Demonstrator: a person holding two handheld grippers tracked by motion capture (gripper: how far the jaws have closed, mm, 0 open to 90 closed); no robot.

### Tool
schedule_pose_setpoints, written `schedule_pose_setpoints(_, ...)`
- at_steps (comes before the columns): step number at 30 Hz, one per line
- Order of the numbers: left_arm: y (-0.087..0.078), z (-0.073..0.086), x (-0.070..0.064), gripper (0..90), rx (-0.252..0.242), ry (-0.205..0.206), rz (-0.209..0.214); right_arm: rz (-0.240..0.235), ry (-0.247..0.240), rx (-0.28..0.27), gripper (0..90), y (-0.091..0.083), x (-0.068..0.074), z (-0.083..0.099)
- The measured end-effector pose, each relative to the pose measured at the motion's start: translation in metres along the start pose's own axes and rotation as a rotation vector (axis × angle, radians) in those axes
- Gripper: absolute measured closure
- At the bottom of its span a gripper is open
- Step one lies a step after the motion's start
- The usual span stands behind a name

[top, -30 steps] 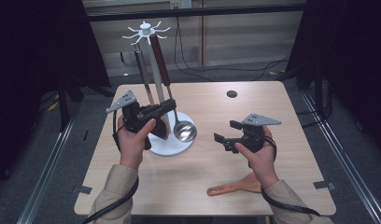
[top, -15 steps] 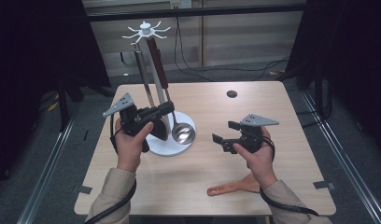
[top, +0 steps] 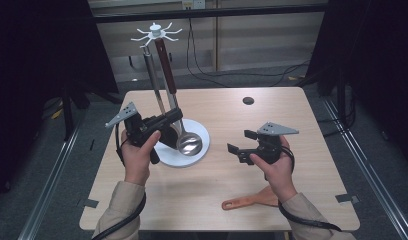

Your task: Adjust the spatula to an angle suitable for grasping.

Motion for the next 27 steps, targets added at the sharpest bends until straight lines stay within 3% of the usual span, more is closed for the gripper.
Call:
schedule_pose_setpoints(8,-0.001,-0.001,0.009,83.4,-0.020,0.000,-0.048,-0.008,-0.001,0.001,13.4,0.001,0.003,0.000)
schedule_pose_setpoints(20,0.003,0.002,0.026,81.1,-0.028,0.085,-0.123,-0.002,-0.024,0.008,13.3,0.000,0.003,0.000)
schedule_pose_setpoints(27,0.003,0.002,0.028,80.4,-0.024,0.095,-0.147,-0.002,-0.028,0.013,13.2,0.000,0.003,0.001)
Point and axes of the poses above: each handheld gripper's, and its own axes: y roughly forward along the jaws, z roughly out of its underside, x roughly to its left, the point moved 10 cm from there along y, roughly forward along the jaws, and after that the axes turned 15 degrees about -x, right-handed, at the moved point
